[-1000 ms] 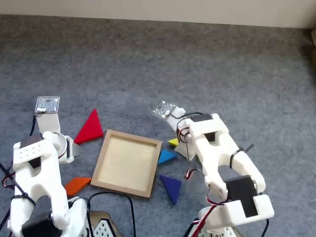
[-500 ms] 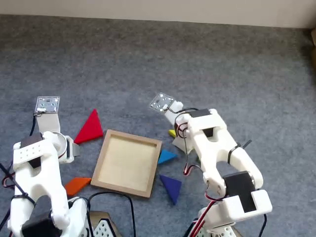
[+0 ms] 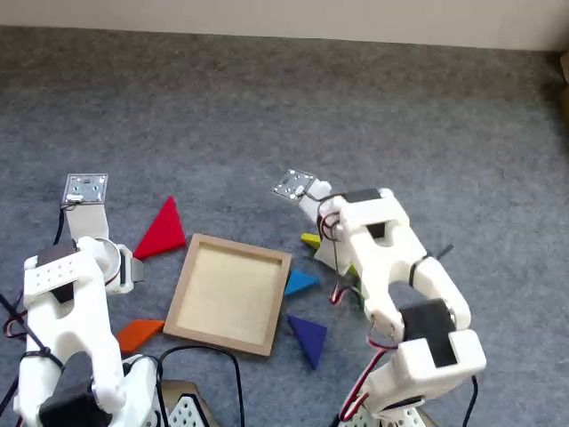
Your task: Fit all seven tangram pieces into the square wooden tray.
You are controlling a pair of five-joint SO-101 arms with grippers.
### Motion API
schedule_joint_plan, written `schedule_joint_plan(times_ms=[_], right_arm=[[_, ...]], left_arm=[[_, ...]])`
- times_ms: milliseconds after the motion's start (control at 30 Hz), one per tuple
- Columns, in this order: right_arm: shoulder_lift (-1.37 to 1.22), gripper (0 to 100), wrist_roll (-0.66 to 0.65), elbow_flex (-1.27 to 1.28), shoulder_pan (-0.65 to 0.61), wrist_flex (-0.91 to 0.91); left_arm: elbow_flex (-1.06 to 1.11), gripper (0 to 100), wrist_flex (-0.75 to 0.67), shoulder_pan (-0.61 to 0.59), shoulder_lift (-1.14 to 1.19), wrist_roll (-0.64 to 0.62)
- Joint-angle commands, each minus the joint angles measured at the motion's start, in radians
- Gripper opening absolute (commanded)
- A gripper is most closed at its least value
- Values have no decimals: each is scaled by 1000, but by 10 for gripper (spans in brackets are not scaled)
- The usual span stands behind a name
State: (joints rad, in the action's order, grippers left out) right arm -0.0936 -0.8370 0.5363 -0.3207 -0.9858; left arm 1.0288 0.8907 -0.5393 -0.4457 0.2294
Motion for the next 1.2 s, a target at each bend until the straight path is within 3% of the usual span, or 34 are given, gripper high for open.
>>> schedule_joint_plan(times_ms=[0,300,633,767,933,1167], right_arm=[[13,5,-14,-140,7,-150],[16,5,5,-475,-50,-490],[173,5,155,-526,-377,-495],[191,5,207,-475,-467,-374],[191,5,210,-265,-529,-68],[189,7,204,-97,-541,182]], left_arm=[[-4,235,-11,-4,-18,-3],[-4,235,-12,-4,-18,-3],[-4,235,-14,-10,-18,-6],[-4,236,-14,-12,-18,-6],[-4,236,-14,-12,-18,-6],[-4,236,-14,-12,-18,-6]])
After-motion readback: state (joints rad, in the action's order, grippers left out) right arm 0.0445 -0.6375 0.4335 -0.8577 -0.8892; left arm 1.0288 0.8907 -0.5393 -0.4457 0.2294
